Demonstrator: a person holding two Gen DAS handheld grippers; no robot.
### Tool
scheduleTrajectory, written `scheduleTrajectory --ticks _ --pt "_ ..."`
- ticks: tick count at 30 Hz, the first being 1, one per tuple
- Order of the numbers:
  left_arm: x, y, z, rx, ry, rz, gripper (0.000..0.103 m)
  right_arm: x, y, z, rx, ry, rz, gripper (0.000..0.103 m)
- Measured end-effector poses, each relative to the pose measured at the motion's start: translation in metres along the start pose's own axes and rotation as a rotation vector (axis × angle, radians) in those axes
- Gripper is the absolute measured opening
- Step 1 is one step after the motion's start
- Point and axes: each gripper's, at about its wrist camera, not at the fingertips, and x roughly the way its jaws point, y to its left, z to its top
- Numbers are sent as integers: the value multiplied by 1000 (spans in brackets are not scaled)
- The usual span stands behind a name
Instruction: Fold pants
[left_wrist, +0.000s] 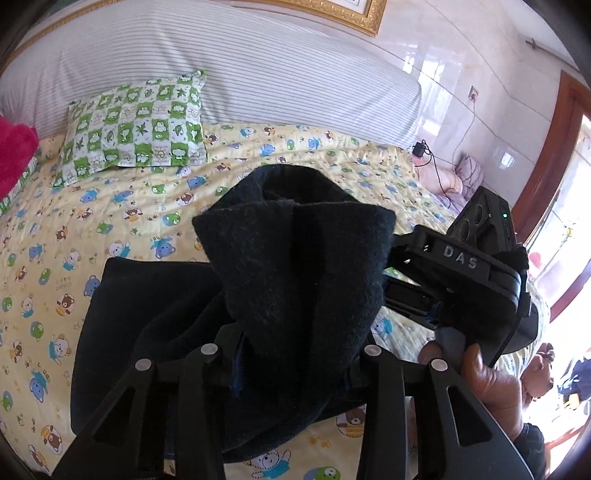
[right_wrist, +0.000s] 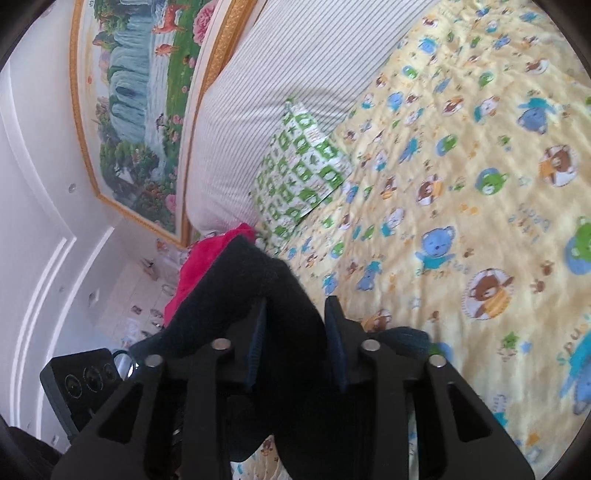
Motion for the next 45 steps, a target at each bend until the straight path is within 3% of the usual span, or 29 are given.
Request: scheduleTrajectory --ticks 10,16,20,27,31,45 --pt "-12 -12 -8 14 -12 -71 58 -29 9 -8 -24 -32 -82 37" --pt "-12 -17 -9 30 -14 -98 63 -45 12 -12 -22 -61 -115 39" --pt "-19 -18 -12 31 -11 -170 66 -58 14 -14 -19 -80 -135 51" --pt "-38 -29 -14 74 -33 -243 71 -74 21 -19 -27 -92 -171 53" --pt "-45 -23 -15 63 -24 -281 71 -81 24 -22 -27 -111 -184 72" --pt "-64 43 -9 -67 -60 -169 73 -80 51 -40 -125 -64 -305 80"
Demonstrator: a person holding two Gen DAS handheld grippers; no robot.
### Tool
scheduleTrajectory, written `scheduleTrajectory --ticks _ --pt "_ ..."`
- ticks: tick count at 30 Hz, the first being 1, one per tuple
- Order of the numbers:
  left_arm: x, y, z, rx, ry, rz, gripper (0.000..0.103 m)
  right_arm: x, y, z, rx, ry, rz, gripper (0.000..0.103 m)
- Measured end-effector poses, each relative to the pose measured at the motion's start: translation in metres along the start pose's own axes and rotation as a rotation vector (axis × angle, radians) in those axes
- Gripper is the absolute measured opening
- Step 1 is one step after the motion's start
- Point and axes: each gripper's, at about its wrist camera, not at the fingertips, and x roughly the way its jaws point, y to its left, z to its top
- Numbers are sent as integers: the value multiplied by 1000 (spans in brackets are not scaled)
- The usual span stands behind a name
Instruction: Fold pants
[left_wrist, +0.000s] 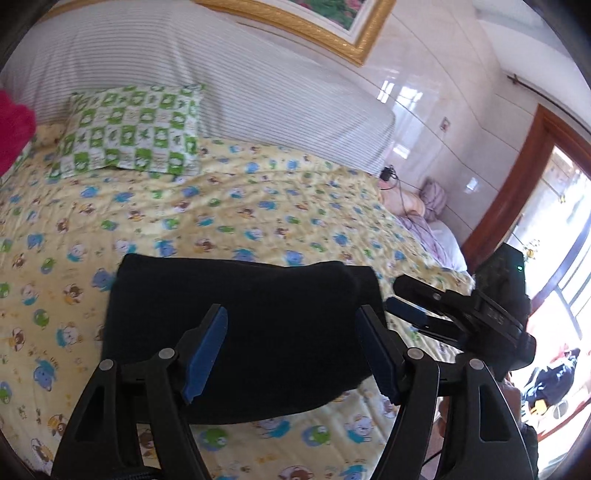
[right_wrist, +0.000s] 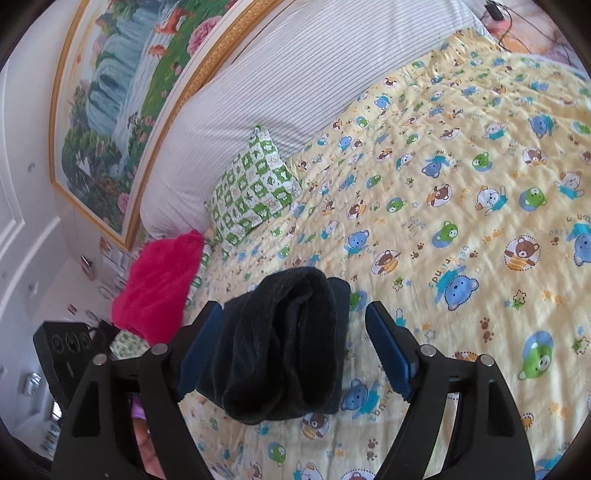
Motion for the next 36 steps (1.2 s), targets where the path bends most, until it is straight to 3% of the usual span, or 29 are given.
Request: scheduleTrajectory --ticks 18,26,36 --pt "-10 49 -7 -103 -5 74 76 5 15 -18 -41 54 -57 80" --pt "-3 72 -14 -124 46 135 79 13 16 -26 -41 83 -66 81" --pt "8 97 -18 -157 110 138 80 24 16 -32 -28 115 -60 85"
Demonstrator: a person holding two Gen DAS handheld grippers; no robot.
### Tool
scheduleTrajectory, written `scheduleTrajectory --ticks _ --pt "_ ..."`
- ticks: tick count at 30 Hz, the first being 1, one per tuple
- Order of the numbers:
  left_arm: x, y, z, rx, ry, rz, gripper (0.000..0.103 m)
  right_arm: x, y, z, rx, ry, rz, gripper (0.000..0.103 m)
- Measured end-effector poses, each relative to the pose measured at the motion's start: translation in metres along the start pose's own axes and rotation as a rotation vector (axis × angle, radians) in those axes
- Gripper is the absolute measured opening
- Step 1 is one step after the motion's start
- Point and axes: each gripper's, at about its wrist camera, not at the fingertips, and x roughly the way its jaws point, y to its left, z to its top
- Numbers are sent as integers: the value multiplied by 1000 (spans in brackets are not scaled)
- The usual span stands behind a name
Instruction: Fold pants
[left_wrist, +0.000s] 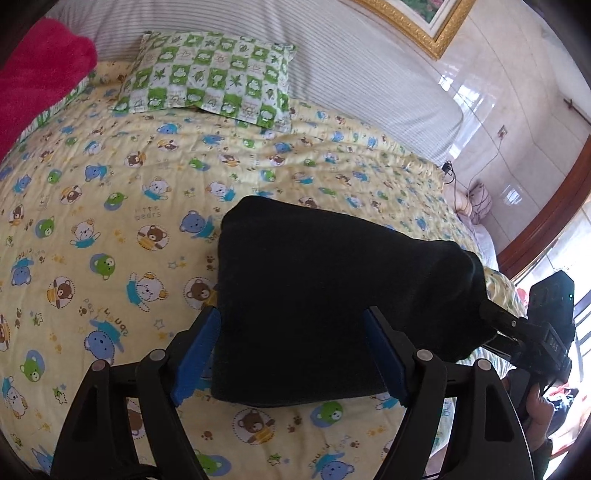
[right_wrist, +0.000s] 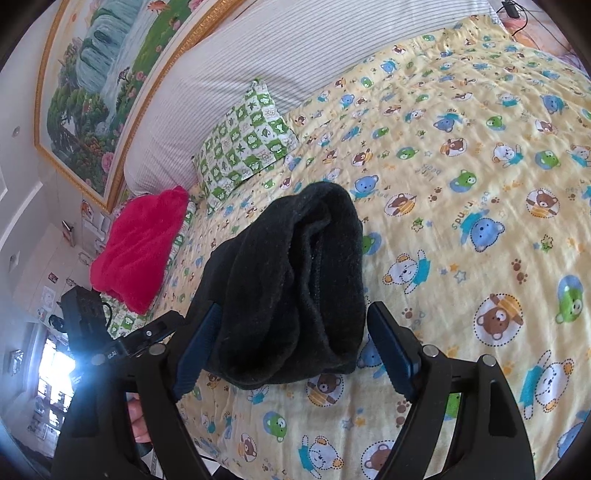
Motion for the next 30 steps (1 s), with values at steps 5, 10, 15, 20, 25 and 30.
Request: scheduleTrajectory --ticks 5,10,15,20,25,30 --pt "5 5 -1 -12 14 -6 80 5 -8 -2 16 8 -2 86" --pt "12 5 -1 -8 23 0 80 9 -12 -4 35 14 10 86" --pt "20 8 0 -15 42 1 80 14 -15 -4 45 23 15 88" --pt "30 10 0 -20 57 -1 81 20 -19 -2 53 27 23 90" --pt "38 12 1 -34 68 -14 82 22 -20 0 50 25 30 90" --pt "44 12 3 -45 79 -22 83 28 -19 0 43 31 30 90"
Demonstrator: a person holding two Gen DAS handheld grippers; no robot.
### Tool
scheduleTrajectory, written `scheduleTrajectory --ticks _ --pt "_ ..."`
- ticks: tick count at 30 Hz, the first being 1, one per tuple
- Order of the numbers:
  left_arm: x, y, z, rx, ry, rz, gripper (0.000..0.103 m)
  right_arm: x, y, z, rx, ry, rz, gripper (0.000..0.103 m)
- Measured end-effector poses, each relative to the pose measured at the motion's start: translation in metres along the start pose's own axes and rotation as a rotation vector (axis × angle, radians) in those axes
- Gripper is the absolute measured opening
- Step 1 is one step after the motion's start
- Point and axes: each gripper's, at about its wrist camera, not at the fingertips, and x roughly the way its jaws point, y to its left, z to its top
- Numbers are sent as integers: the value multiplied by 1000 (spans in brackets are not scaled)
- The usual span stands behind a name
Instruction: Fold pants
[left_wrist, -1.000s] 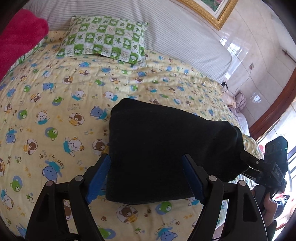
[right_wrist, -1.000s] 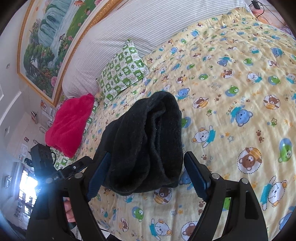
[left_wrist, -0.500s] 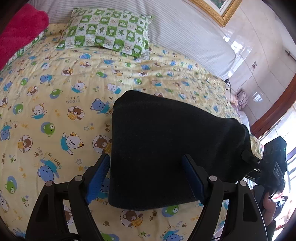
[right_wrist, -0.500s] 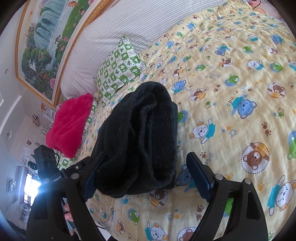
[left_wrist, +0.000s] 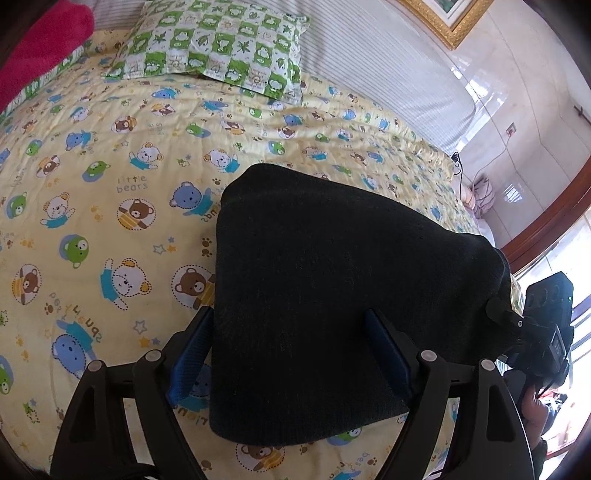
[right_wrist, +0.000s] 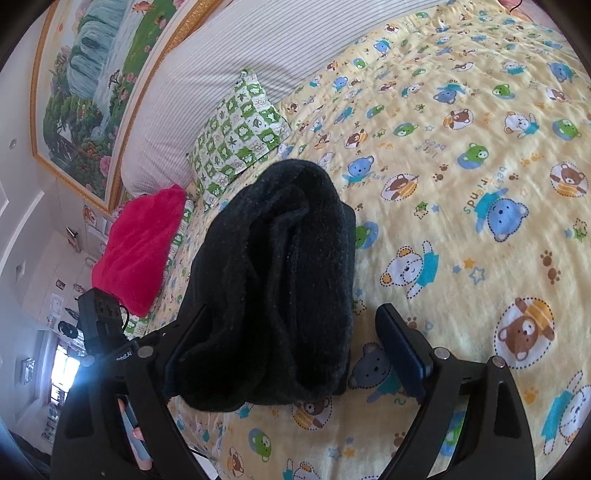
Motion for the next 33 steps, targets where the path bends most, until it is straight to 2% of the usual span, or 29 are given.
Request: scheduleTrajectory --ticks 13,15,17,20,23,26,29,33 --pt "18 13 3 -69 34 -45 85 11 4 3 -29 22 23 90" --pt "18 9 4 -56 33 -50 77 16 6 3 -38 36 40 90" --pt "18 6 5 -41 30 -33 69 19 9 3 -47 39 30 79" --pt "13 0 5 -19 13 -18 63 18 8 3 -47 34 16 63" --pt "6 -4 4 -19 -11 -11 46 15 6 3 -35 29 31 53" --pt "-3 -13 2 15 -33 22 38 12 10 2 -41 16 46 48" --pt "-16 -18 2 36 -61 34 36 11 16 4 -48 7 63 45" --pt "-31 -16 5 22 -93 15 35 9 23 6 -52 -2 94 44"
